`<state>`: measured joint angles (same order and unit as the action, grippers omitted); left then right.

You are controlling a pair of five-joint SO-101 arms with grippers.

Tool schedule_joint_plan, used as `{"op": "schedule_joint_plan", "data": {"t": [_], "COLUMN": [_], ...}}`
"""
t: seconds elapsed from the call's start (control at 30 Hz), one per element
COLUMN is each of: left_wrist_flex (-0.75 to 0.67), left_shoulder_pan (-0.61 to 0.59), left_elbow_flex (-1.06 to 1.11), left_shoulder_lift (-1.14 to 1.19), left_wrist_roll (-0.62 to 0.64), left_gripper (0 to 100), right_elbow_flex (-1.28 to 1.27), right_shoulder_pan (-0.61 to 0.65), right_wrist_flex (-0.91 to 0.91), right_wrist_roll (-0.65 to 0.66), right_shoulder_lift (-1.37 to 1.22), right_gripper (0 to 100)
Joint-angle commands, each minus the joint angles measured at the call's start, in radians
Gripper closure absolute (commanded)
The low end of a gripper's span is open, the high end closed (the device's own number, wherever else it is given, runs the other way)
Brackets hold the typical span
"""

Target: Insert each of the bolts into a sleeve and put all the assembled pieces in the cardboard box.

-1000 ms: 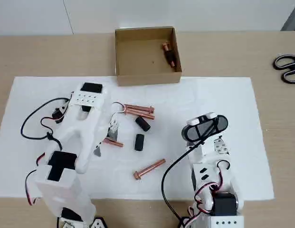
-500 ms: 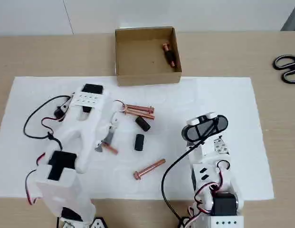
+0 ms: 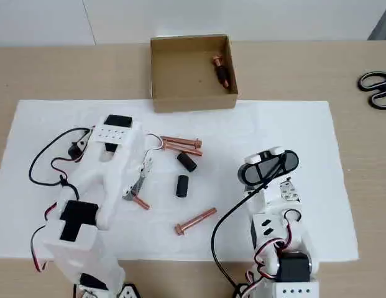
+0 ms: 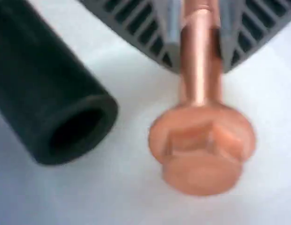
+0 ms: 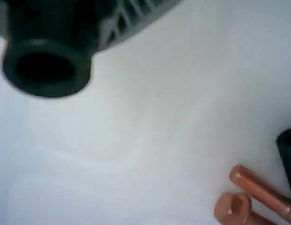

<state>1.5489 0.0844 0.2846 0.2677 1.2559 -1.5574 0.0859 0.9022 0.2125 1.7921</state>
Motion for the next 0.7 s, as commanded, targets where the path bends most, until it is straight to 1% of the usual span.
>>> {"op": "schedule_joint_plan", "data": {"t": [0.0,0.1,0.37,0.5,0.57,0.67], "left_wrist_flex": [-0.023,-0.048,-0.118,-0.114,-0.06,0.115], "left_shoulder_pan": [-0.008,-0.008,-0.008,-0.002,0.0,0.008], "left_elbow_flex": [0.07,0.071,0.12,0.097,0.058,-0.058], "left_shoulder_lift": [0.009,0.009,0.009,-0.002,-0.003,-0.003], "left_wrist_roll": [-0.055,-0.091,-0.092,-0.092,-0.092,-0.104], "left_gripper": [99,99,99,99,99,99], "right_elbow_flex": [0.049,0.049,0.051,0.051,0.051,0.051], "right_shoulder_pan": [-0.001,-0.001,-0.002,-0.002,-0.002,-0.002], "right_wrist_flex": [0.001,0.001,0.001,0.001,0.001,0.001], "right_wrist_roll": [-0.005,-0.005,-0.005,-0.005,-0.005,-0.005], "right_shoulder_lift": [0.018,0.018,0.018,0.018,0.018,0.018], "right_gripper": [99.1,99.1,99.1,99.1,99.1,99.1]}}
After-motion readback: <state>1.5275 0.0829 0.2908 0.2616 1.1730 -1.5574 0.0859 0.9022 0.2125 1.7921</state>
